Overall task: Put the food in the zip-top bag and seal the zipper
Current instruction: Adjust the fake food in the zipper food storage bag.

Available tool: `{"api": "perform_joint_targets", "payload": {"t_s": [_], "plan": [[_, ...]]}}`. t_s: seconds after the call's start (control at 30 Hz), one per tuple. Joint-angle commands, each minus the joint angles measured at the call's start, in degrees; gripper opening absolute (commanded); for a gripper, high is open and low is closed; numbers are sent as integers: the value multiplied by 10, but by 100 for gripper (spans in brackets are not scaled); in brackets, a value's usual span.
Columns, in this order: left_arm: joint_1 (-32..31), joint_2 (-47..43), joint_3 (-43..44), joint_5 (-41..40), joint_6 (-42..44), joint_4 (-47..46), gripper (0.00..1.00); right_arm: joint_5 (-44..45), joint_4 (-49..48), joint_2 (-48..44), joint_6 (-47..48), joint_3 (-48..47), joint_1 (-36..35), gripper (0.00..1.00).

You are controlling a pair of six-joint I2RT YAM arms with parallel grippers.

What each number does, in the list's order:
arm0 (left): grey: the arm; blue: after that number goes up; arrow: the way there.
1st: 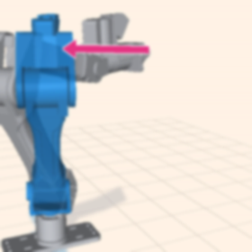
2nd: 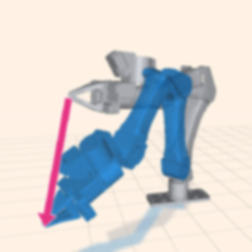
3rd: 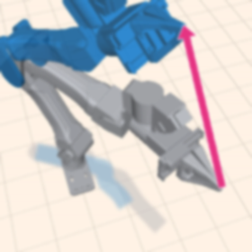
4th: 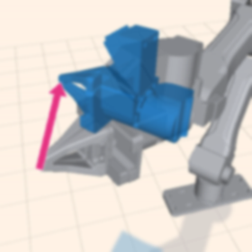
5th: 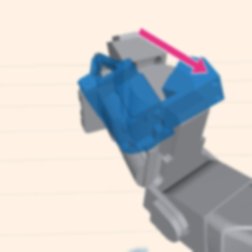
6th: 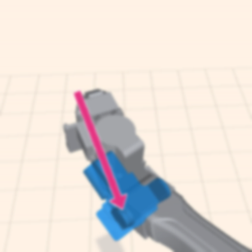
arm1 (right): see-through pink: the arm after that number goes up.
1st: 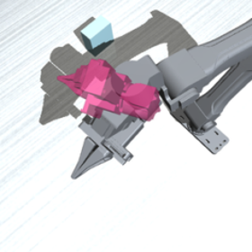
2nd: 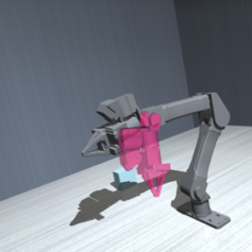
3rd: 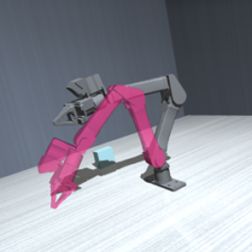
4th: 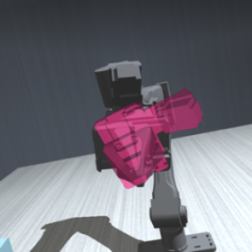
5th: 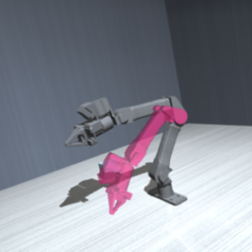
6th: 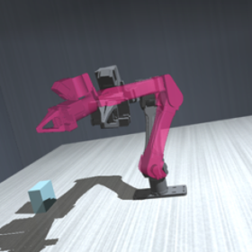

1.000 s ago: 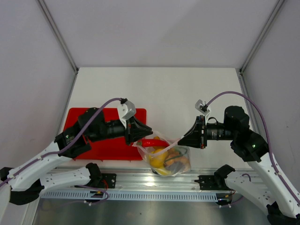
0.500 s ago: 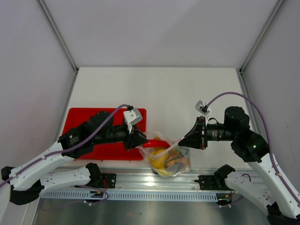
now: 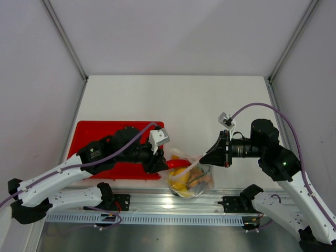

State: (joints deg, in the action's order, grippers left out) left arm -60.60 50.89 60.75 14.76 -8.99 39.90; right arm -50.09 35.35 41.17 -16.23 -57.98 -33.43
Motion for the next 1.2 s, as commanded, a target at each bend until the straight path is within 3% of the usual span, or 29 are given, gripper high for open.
{"api": "perform_joint_targets", "payload": {"t_s": [0.0, 0.13, 0.33, 0.43, 0.87, 1.17], "plan": [[-15, 17, 15, -11, 6, 25, 42, -12, -11, -5, 8, -15, -1, 0], [-20, 23, 11, -25, 4, 32, 41, -11, -11, -6, 9, -16, -1, 0], [-25, 27, 16, -46, 10, 46, 57, -12, -13, -4, 11, -14, -1, 0], [-27, 32, 17, -44, 14, 50, 57, -12, -13, -2, 11, -15, -1, 0], [-28, 16, 42, -58, 23, 33, 1, -12, -15, -4, 9, -15, -1, 0], [-28, 15, 136, -28, 45, 75, 1, -12, -14, -4, 10, -13, -1, 0]]}}
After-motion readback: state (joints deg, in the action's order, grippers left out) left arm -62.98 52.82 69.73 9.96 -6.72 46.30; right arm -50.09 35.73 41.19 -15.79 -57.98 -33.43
